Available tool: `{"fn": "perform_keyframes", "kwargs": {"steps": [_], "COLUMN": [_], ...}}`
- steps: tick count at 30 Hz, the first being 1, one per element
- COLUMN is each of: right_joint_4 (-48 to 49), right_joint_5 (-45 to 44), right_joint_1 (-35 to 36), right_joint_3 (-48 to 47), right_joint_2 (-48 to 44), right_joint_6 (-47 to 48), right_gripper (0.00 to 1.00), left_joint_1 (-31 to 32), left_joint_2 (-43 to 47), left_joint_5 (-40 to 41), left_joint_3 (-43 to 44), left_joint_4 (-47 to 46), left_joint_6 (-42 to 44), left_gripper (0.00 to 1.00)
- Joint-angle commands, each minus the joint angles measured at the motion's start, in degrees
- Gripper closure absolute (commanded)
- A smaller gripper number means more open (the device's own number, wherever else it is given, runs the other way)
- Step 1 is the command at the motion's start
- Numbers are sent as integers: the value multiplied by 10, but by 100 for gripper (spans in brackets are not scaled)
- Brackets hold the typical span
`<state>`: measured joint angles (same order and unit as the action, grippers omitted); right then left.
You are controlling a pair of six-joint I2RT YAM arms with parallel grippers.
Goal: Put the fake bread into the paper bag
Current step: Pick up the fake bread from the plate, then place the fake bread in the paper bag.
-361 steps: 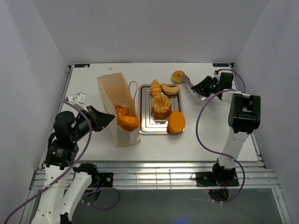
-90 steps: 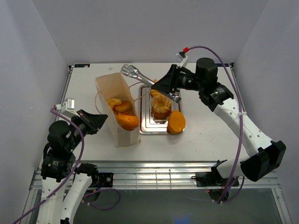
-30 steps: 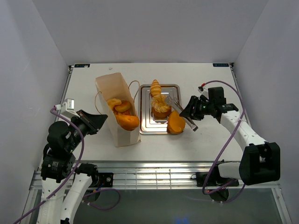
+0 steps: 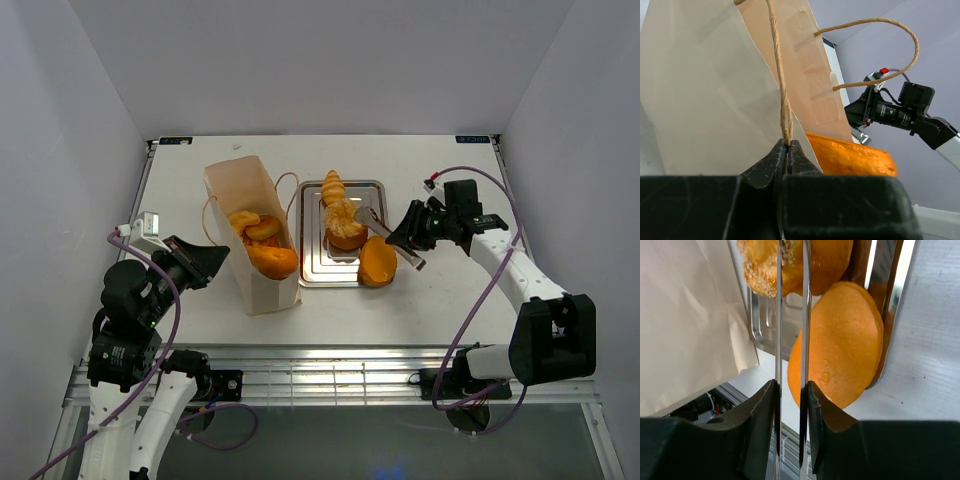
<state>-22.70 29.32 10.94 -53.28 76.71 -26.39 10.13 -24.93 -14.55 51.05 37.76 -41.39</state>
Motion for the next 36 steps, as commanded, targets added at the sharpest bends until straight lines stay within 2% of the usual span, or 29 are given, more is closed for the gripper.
{"fn": "perform_keyframes", "kwargs": {"steps": [1,8,15,22,26,32,36], "right_joint_4": [27,21,27,137,219,240,245], "right_joint_5": [21,92,165,256,289,297,291], "right_joint_1": [-18,-65,-68,-61,-15,88,125], "right_joint_3": [-64,-161,-290,-379,-406,-443,-440], "right_joint_2": [-21,-24,-12,-21,-20,4,10], "right_joint_6": [-23,-65,-120,-243,-301,-310,-310], "right_gripper": [91,92,92,92,92,92,92], "left_joint_1": [-1,-1,0,0,-1,-1,-1], "left_joint_2": [3,4,1,-2,-6,-8,-6], "left_joint_5": [0,0,0,-2,-5,-7,-8], "left_joint_3": [11,10,8,3,0,1,5], "left_joint_4": [7,7,5,-1,-7,-9,-9], "left_joint_6": [5,3,3,3,0,-4,-6], "left_gripper": [100,100,100,100,100,100,100]}}
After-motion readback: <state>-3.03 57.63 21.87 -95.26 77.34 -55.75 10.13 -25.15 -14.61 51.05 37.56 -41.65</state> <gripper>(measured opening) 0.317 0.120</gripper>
